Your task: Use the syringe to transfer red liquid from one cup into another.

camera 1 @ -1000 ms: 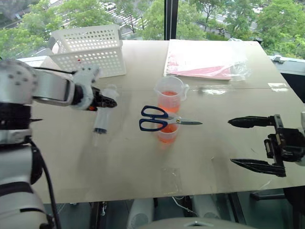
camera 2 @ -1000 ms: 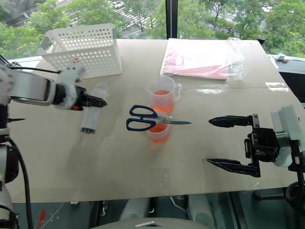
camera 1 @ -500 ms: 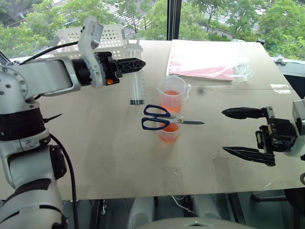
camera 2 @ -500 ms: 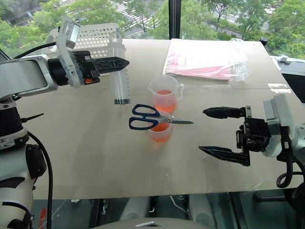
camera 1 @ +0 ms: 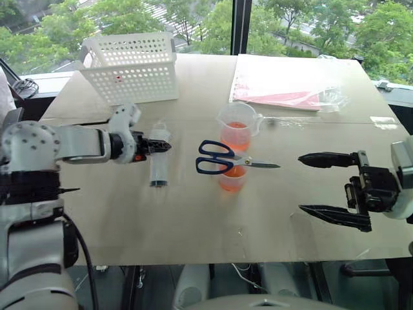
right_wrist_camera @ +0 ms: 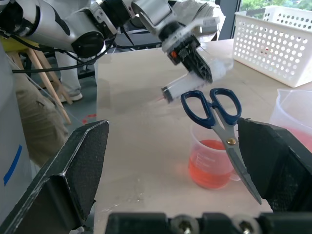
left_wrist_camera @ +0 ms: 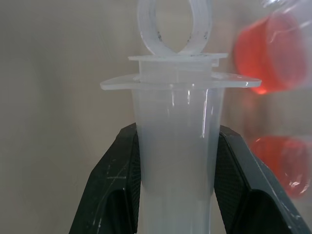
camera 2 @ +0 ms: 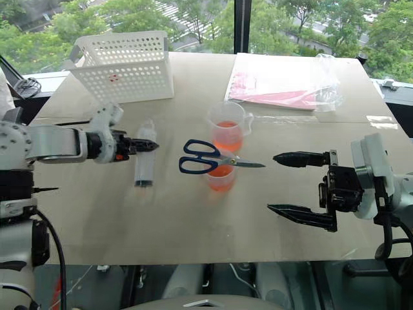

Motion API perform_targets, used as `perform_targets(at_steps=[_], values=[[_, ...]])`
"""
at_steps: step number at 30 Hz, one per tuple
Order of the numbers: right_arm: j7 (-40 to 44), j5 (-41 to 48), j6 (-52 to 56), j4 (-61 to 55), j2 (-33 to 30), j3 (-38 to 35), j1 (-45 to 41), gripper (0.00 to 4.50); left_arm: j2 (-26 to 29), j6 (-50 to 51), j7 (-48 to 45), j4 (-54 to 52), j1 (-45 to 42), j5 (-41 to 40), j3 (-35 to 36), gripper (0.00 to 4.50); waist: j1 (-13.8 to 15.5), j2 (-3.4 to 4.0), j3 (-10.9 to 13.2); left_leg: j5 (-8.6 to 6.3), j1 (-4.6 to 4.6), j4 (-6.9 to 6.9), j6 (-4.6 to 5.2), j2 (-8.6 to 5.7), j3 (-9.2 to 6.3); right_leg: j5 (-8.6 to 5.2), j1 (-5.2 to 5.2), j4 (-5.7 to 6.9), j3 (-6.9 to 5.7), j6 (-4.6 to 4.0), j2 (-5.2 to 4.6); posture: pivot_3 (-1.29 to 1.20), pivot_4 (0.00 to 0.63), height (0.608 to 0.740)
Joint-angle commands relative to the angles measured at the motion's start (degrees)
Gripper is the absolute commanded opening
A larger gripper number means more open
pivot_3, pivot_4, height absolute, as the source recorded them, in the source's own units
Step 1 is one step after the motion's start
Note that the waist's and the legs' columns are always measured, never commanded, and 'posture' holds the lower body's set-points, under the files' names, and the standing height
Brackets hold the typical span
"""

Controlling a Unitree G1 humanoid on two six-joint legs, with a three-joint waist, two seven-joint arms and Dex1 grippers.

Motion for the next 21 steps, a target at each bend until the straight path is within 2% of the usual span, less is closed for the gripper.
perform_targets(at_steps=[1,9,21], values=[[0.4,1.3,0.0,-2.1,-0.8,-3.0,1.2,4.5,-1.0,3.1,-0.7,2.1,-4.4,5.5,-0.3,1.4,-0.3,0.0,0.0,0.0,-0.01,0.0,0.0,-0.01,0.0,0.0,0.0,-0.01,0.0,0.0,0.0,0.0,0.15,0.74],[-5.6,3.7,2.5,-4.1,-1.5,-1.5,-1.3,4.5,-1.1,3.7,-6.8,2.3,-6.1,14.7,-3.6,1.4,-0.9,0.01,0.0,0.0,-0.01,-0.06,-0.01,0.05,-0.01,0.0,-0.09,-0.01,0.05,-0.01,0.05,0.0,0.15,0.74],[-10.5,5.0,5.3,-3.2,-1.5,3.9,-8.5,4.5,-0.7,3.7,-11.9,-0.6,-3.8,17.8,-4.1,1.4,-0.5,0.01,0.0,0.0,-0.08,-0.04,0.0,0.07,-0.03,0.0,-0.09,-0.05,0.03,-0.01,-0.07,0.0,0.15,0.74]])
